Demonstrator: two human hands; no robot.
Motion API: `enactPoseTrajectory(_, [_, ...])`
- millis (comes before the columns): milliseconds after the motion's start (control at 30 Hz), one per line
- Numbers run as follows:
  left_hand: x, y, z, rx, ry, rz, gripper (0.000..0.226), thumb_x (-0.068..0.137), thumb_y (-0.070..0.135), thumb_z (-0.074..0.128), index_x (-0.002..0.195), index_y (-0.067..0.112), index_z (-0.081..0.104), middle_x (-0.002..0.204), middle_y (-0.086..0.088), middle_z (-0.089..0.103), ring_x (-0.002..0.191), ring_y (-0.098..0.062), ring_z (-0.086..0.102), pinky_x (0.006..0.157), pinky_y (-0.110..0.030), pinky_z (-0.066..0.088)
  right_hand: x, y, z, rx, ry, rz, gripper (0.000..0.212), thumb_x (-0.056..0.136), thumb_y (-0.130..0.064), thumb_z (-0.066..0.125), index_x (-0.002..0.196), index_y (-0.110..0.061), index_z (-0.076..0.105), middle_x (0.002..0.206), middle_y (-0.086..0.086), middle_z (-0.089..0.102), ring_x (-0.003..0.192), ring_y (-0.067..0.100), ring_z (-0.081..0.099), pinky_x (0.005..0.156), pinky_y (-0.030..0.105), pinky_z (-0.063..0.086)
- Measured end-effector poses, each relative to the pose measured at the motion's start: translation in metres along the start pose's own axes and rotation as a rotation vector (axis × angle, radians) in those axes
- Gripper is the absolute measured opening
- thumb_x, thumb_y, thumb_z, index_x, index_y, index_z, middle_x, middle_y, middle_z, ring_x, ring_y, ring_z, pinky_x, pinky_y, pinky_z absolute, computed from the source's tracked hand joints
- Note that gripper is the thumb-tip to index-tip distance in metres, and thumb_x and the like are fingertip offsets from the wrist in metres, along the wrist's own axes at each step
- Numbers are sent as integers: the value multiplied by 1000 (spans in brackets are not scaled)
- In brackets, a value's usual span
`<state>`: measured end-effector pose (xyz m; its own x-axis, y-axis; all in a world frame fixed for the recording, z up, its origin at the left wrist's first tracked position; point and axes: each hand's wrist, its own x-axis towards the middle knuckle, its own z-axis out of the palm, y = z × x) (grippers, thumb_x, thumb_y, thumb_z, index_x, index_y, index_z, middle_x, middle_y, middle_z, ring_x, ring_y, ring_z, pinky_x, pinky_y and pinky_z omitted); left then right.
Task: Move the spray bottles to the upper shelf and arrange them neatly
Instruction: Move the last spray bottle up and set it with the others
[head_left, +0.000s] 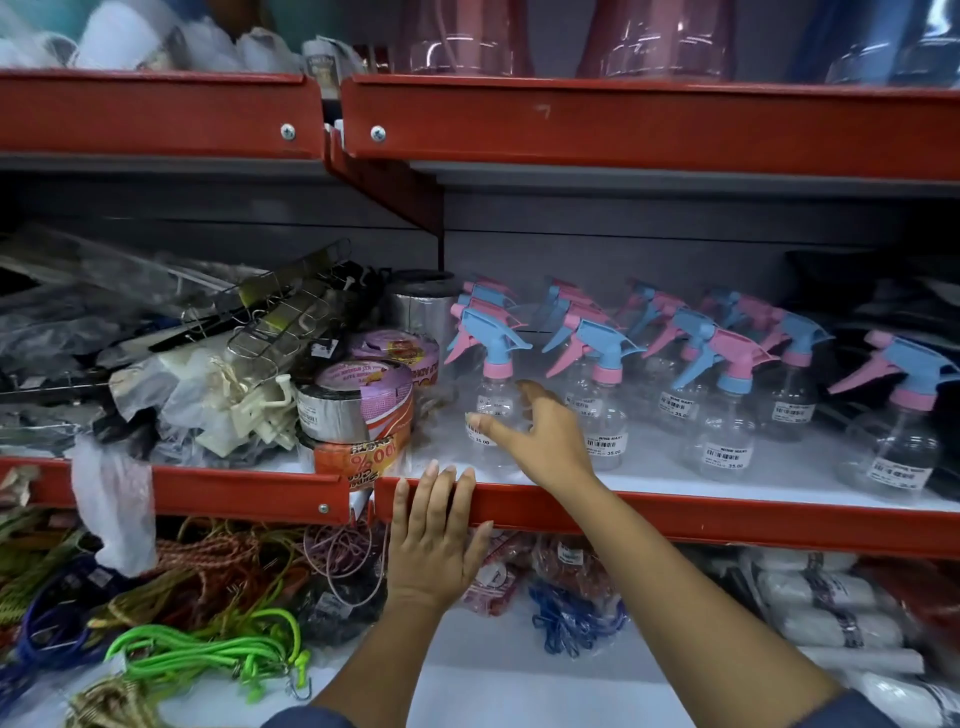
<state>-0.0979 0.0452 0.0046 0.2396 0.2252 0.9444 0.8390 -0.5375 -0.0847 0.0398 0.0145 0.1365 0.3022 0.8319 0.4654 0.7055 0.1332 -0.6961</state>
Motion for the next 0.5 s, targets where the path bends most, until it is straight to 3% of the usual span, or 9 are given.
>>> enactPoseTrajectory(267, [-1, 0, 2, 0, 12, -4, 51, 99, 45, 26, 140, 14, 31, 133, -10, 40, 135, -25, 25, 119, -44, 8, 1, 3, 5, 22, -54, 36, 90, 65, -67, 69, 134, -19, 39, 129, 8, 53, 115, 26, 54, 90, 38, 49])
enactPoseTrajectory(367, [-1, 1, 2, -6, 15, -1, 52, 99, 45, 27, 140, 14, 28, 134, -10, 40, 136, -25, 24, 119, -44, 8, -2, 1, 4, 34, 1, 51, 92, 56, -68, 75, 125, -19, 41, 125, 6, 53, 112, 23, 54, 84, 32, 47])
enactPoseTrajectory(500, [-1, 1, -1, -3, 8, 0, 52, 99, 45, 26, 140, 13, 30, 135, -10, 39, 136, -25, 24, 120, -44, 7, -2, 0, 3, -16, 39, 55, 79, 58, -62, 78, 112, -15, 44, 115, 7, 55, 97, 21, 54, 71, 28, 42])
